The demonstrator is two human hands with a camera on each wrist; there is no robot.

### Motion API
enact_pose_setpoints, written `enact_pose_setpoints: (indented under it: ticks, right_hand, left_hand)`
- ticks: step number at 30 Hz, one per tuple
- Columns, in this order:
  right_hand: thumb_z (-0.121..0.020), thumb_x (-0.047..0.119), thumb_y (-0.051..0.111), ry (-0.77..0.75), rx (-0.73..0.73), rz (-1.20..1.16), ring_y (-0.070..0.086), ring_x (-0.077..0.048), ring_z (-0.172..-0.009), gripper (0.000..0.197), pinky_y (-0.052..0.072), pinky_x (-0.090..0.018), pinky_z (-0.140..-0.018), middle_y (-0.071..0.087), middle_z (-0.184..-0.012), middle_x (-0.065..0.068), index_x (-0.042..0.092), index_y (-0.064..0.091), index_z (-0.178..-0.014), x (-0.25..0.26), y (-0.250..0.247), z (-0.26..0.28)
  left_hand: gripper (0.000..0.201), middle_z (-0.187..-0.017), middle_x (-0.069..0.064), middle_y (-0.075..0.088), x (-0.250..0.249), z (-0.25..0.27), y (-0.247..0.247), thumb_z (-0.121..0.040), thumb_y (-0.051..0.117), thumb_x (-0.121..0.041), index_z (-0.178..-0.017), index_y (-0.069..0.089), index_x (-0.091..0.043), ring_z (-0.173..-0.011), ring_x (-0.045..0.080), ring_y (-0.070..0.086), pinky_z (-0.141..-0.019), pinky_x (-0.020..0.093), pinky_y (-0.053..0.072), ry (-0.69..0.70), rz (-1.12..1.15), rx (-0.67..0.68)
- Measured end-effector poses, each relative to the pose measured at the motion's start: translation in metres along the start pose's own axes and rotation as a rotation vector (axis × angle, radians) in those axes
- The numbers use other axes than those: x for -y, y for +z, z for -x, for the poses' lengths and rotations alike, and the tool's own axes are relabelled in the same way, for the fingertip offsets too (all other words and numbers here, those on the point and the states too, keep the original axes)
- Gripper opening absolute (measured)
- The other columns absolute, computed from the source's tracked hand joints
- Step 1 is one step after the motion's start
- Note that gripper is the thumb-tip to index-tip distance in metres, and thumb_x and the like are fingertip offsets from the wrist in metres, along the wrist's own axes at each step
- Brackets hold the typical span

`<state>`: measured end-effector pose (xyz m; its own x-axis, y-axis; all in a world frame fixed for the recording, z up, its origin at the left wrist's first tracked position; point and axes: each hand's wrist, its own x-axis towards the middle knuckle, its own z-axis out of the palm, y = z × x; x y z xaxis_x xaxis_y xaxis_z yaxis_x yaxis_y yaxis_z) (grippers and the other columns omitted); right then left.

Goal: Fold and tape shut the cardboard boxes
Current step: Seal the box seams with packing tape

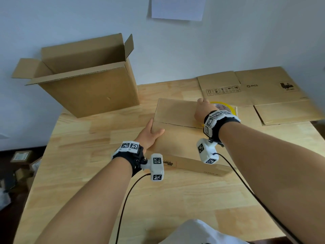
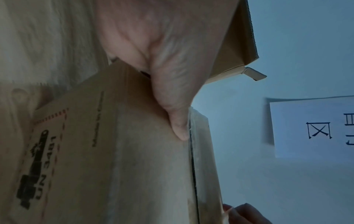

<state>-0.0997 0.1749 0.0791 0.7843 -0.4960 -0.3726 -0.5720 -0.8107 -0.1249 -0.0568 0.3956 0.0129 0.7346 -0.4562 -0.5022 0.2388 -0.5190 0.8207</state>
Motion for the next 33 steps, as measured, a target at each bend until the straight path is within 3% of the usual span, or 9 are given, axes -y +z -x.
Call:
enact_pose_setpoints:
  ticks: [3,9,14,18,24,29,33]
  right_hand:
    - [-0.089,-0.003,0.036,-0.001,0.002,-0.001,0.046,-0.04,-0.121,0.045,0.045,-0.047,-0.093,0.034,-0.138,-0.018,0.0,0.031,-0.134,0.0,-0.001,0.001]
    - [-0.09,-0.003,0.036,0.0,-0.012,-0.005,0.046,-0.038,-0.122,0.045,0.044,-0.046,-0.089,0.033,-0.141,-0.017,0.0,0.031,-0.134,0.0,-0.001,0.004]
    - [-0.09,-0.002,0.037,-0.011,-0.026,0.0,0.048,-0.036,-0.12,0.041,0.043,-0.042,-0.08,0.035,-0.138,-0.016,0.001,0.034,-0.132,-0.002,-0.001,0.006]
    - [-0.091,-0.002,0.036,-0.016,-0.056,0.004,0.047,-0.037,-0.119,0.044,0.041,-0.04,-0.072,0.031,-0.142,-0.014,0.002,0.031,-0.134,-0.003,0.004,0.007]
    - [-0.09,-0.002,0.037,-0.031,-0.07,-0.007,0.049,-0.037,-0.117,0.04,0.041,-0.04,-0.07,0.034,-0.138,-0.014,0.002,0.034,-0.13,-0.005,0.008,0.008]
    - [-0.091,-0.002,0.034,-0.046,-0.082,-0.001,0.05,-0.036,-0.116,0.041,0.039,-0.038,-0.067,0.033,-0.139,-0.013,0.002,0.033,-0.131,-0.006,0.01,0.008]
    - [-0.091,-0.001,0.034,-0.044,-0.074,0.004,0.05,-0.036,-0.117,0.041,0.039,-0.038,-0.067,0.031,-0.141,-0.013,0.002,0.032,-0.132,-0.006,0.01,0.008]
  left_hand:
    - [0.084,-0.151,-0.009,0.033,-0.002,0.004,0.004,-0.084,0.061,-0.052,-0.15,0.012,-0.038,-0.136,0.016,0.037,-0.111,0.043,0.034,0.024,-0.032,-0.044]
    - [0.072,-0.152,-0.007,0.034,-0.001,0.005,0.006,-0.092,0.053,-0.048,-0.151,0.015,-0.036,-0.136,0.016,0.038,-0.112,0.043,0.033,0.065,-0.065,-0.082]
    - [0.051,-0.147,-0.004,0.041,-0.008,0.007,0.012,-0.101,0.03,-0.045,-0.149,0.027,-0.028,-0.133,0.019,0.041,-0.111,0.037,0.032,0.112,-0.099,-0.184]
    - [0.05,-0.152,0.001,0.035,-0.011,0.006,0.015,-0.104,0.019,-0.038,-0.147,0.033,-0.017,-0.139,0.018,0.032,-0.114,0.028,0.022,0.097,-0.13,-0.252]
    - [0.054,-0.151,0.01,0.034,-0.022,-0.005,0.013,-0.104,0.018,-0.039,-0.146,0.033,-0.008,-0.14,0.025,0.031,-0.112,0.033,0.023,-0.014,-0.15,-0.197]
    - [0.054,-0.148,0.011,0.04,-0.02,-0.007,0.015,-0.104,0.019,-0.039,-0.143,0.038,-0.007,-0.137,0.026,0.036,-0.11,0.033,0.026,0.001,-0.111,-0.209]
    - [0.054,-0.153,0.007,0.032,-0.023,-0.008,0.013,-0.104,0.019,-0.04,-0.147,0.032,-0.011,-0.141,0.023,0.028,-0.114,0.034,0.02,-0.025,-0.087,-0.182]
